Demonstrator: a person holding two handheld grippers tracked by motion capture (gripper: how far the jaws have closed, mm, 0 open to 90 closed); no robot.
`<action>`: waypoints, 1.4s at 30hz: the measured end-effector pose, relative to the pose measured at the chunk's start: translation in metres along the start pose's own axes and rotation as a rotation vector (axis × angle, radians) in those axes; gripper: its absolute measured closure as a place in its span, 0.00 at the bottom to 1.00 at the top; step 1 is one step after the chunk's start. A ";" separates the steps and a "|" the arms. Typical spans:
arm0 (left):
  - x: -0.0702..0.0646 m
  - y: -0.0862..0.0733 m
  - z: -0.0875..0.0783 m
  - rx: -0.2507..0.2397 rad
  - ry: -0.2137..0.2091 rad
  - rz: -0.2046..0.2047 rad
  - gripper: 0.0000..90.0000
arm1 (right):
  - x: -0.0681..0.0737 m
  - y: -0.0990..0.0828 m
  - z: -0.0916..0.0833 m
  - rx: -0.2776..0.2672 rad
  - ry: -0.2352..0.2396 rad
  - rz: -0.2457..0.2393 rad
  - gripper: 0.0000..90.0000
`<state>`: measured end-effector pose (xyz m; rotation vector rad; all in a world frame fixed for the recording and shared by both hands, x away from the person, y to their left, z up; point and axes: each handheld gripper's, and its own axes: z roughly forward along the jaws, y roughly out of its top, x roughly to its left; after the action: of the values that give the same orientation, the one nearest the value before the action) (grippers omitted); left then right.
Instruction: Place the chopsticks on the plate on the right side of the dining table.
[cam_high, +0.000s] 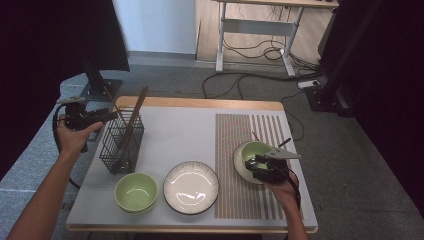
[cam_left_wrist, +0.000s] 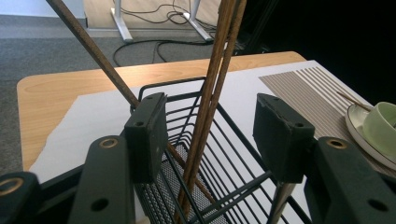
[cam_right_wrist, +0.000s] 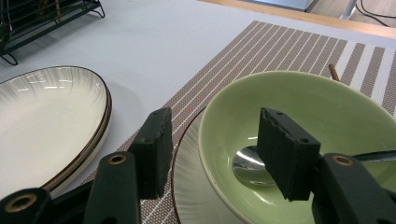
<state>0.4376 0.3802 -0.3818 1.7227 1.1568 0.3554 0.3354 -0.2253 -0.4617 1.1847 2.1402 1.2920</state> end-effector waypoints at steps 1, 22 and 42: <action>0.001 0.000 0.001 0.002 0.002 -0.001 0.50 | 0.000 0.000 0.000 -0.001 0.001 -0.001 0.51; 0.015 0.000 0.013 0.000 0.018 -0.021 0.49 | 0.001 0.001 -0.002 -0.002 -0.008 -0.014 0.51; 0.025 0.002 0.022 -0.007 0.029 -0.033 0.48 | -0.005 0.000 -0.009 -0.020 -0.028 -0.007 0.51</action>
<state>0.4658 0.3885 -0.3972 1.6957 1.2021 0.3644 0.3326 -0.2339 -0.4574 1.1792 2.1055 1.2828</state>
